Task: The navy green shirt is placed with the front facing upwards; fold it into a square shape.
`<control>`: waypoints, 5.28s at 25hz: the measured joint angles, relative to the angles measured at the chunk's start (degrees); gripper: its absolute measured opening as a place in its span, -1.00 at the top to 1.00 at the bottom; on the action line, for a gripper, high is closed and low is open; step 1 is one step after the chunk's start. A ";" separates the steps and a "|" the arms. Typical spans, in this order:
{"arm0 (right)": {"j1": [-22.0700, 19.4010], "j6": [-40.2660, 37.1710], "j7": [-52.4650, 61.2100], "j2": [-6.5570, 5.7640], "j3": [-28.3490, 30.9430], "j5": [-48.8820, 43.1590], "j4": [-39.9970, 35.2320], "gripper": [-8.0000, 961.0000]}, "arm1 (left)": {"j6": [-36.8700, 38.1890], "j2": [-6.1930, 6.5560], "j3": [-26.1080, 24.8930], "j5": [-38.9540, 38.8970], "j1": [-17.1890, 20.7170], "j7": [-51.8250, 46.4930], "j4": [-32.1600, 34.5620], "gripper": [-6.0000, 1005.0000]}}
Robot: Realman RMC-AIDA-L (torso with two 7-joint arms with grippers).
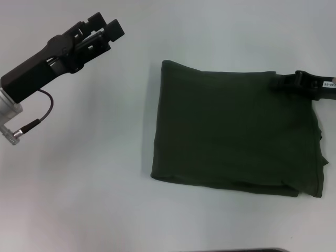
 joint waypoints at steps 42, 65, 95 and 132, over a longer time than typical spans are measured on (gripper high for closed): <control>0.19 -15.11 -13.20 -1.93 1.01 16.39 -3.00 -0.61 | 0.80 0.84 13.50 21.63 1.59 -15.67 9.48 -0.83; 0.09 -15.44 -11.43 -2.35 1.03 16.50 -3.81 -0.65 | -6.50 -0.56 20.87 25.85 -0.11 -15.14 7.23 -0.83; 0.40 -15.31 -10.90 -2.44 1.10 16.66 -3.78 -0.64 | -10.86 -0.70 21.55 25.48 -2.41 -15.12 4.39 -0.83; 0.28 -15.96 -10.64 -2.32 1.10 16.85 -3.78 -0.63 | -10.85 -0.57 22.29 26.11 -2.01 -14.91 3.83 -0.79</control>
